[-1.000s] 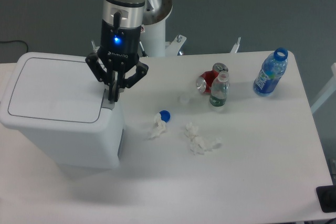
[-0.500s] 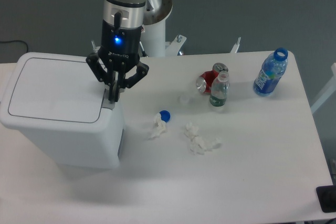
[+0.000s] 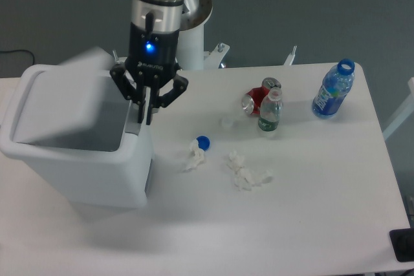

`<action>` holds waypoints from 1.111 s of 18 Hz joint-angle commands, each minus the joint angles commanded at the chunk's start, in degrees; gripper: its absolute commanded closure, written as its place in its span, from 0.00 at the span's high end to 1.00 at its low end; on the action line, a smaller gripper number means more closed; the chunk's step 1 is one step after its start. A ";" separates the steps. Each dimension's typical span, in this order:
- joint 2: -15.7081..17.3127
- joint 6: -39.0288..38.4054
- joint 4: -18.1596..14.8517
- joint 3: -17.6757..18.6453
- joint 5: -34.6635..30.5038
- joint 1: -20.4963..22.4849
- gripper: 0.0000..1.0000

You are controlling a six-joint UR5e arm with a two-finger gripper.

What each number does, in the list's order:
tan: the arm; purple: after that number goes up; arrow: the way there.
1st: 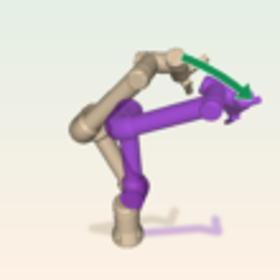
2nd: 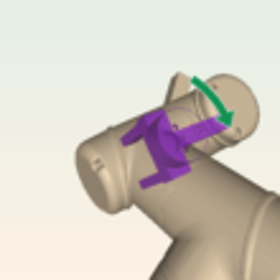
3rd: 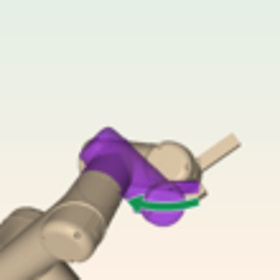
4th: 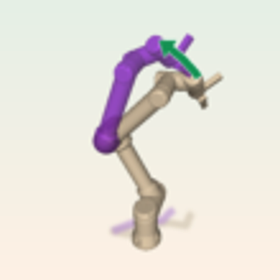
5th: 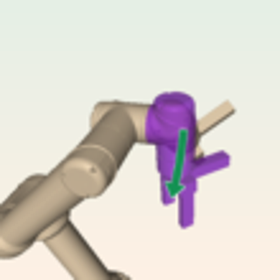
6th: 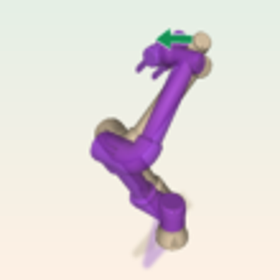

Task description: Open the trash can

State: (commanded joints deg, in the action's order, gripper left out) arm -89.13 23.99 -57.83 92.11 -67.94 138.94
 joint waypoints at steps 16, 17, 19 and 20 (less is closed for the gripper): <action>-0.51 12.82 0.09 0.62 -7.63 7.31 1.00; -1.48 15.36 0.09 0.53 -9.56 7.39 1.00; -2.89 21.85 0.09 0.53 -14.39 7.40 1.00; -3.68 24.06 0.09 0.53 -16.15 7.40 1.00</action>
State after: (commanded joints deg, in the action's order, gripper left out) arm -92.80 48.05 -57.74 92.64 -84.09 146.34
